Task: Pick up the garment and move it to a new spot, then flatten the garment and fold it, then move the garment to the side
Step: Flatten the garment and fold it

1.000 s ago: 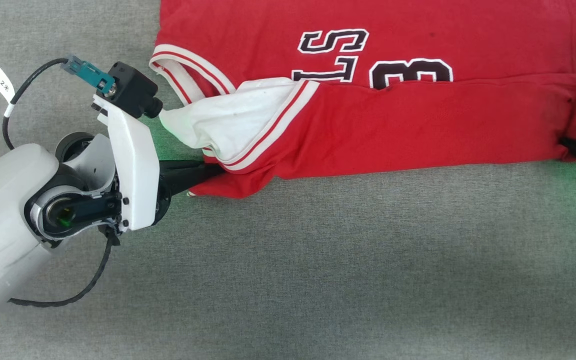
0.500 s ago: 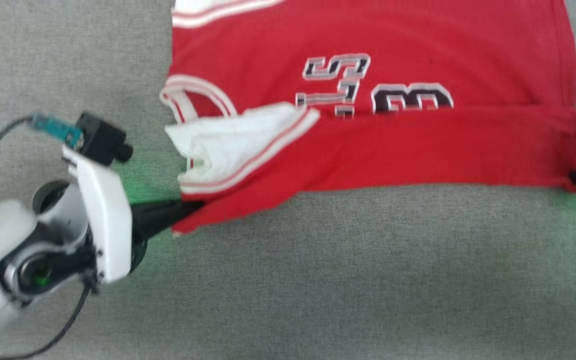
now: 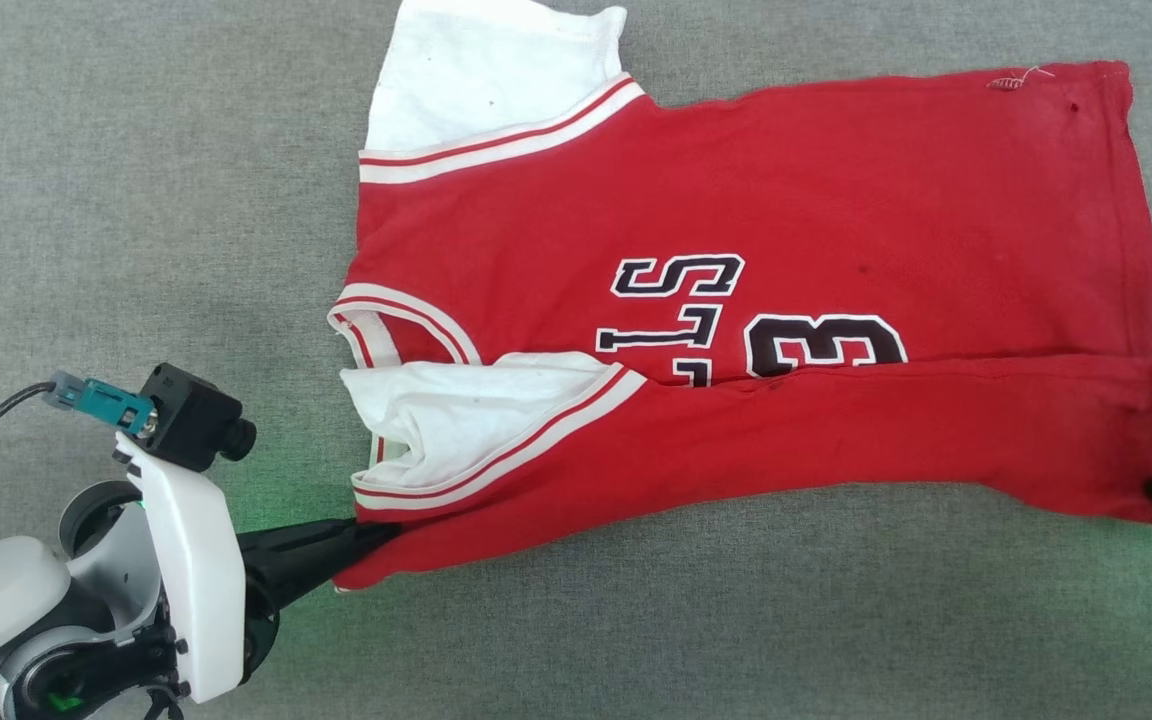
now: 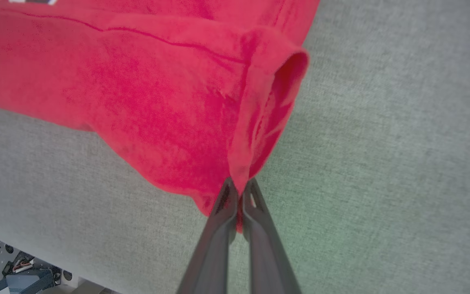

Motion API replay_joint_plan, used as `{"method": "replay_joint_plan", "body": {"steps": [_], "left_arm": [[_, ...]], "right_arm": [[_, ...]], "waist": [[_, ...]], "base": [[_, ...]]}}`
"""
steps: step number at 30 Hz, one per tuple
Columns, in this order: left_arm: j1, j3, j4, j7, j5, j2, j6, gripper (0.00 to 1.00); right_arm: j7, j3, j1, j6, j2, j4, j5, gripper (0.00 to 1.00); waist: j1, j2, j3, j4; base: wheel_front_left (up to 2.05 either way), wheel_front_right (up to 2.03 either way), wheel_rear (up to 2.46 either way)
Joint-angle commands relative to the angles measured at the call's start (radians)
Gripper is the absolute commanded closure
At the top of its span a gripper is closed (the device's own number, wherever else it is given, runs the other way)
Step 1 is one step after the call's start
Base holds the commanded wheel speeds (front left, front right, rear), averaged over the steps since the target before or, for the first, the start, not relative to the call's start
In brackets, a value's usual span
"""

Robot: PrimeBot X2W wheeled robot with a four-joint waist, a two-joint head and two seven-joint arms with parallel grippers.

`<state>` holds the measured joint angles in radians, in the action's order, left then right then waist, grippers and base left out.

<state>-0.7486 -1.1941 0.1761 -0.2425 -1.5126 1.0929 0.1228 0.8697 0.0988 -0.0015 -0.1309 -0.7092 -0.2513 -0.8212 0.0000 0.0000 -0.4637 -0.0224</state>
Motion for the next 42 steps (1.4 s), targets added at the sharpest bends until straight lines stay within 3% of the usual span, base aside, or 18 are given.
{"method": "replay_joint_plan", "body": {"steps": [1,2,3,5,10,15,20,28,33,39,42], "left_arm": [[0.018,0.001,0.001,0.011,-0.003,-0.007,-0.005,0.96],[0.02,0.003,-0.002,0.015,-0.006,-0.009,-0.006,0.71],[0.02,0.004,-0.004,0.017,-0.009,-0.008,-0.006,0.56],[0.012,0.018,-0.008,0.036,-0.005,0.001,-0.007,0.0],[-0.008,0.049,-0.015,0.075,-0.003,0.028,-0.01,0.0],[-0.064,0.126,-0.065,0.151,-0.007,0.036,-0.037,0.0],[-0.176,0.2,-0.212,0.211,0.035,-0.025,-0.073,0.0],[-0.426,0.245,-0.534,0.181,0.164,-0.127,-0.123,0.0],[-0.558,0.214,-0.672,0.0,0.19,-0.138,-0.108,0.0],[-0.649,0.161,-0.753,-0.382,0.114,-0.128,-0.087,0.0],[-0.67,0.138,-0.756,-0.515,0.096,-0.124,-0.089,0.0]], "right_arm": [[-0.015,0.017,0.007,0.0,0.015,-0.012,0.018,0.67],[-0.023,0.028,0.007,0.0,0.025,-0.016,0.026,0.37],[-0.03,0.036,0.007,0.0,0.035,-0.021,0.035,0.0],[-0.055,0.064,-0.001,0.0,0.059,-0.026,0.049,0.0],[-0.137,0.094,-0.038,0.0,0.111,-0.048,0.101,0.0],[-0.322,0.06,-0.113,0.0,0.173,-0.064,0.179,0.0],[-0.549,-0.032,-0.195,0.0,0.224,-0.054,0.249,0.0],[-0.865,-0.126,-0.287,0.0,0.329,0.016,0.313,0.0],[-0.972,-0.166,-0.295,0.0,0.364,0.054,0.332,0.0],[-1.023,-0.185,-0.284,0.0,0.379,0.097,0.32,0.0],[-1.032,-0.196,-0.288,0.0,0.379,0.113,0.315,0.0]], "waist": [[0.0,0.0,0.004,-0.001],[0.0,0.0,0.006,-0.001],[0.0,0.0,0.007,-0.002],[0.0,0.0,0.01,-0.004],[0.0,0.0,0.011,-0.013],[0.0,0.0,-0.001,-0.039],[0.0,0.0,-0.031,-0.091],[0.0,0.0,-0.091,-0.231],[0.0,0.0,-0.125,-0.307],[0.0,0.0,-0.15,-0.358],[0.0,0.0,-0.161,-0.373]], "base": [[0.0,0.0,0.0],[0.0,0.0,0.0],[0.0,0.0,0.0],[0.0,0.0,0.0],[0.0,0.0,0.0],[0.0,0.0,0.0],[0.0,0.0,0.0],[0.0,0.0,0.0],[0.0,0.0,0.0],[0.0,0.0,0.0],[0.0,0.0,0.0]]}}
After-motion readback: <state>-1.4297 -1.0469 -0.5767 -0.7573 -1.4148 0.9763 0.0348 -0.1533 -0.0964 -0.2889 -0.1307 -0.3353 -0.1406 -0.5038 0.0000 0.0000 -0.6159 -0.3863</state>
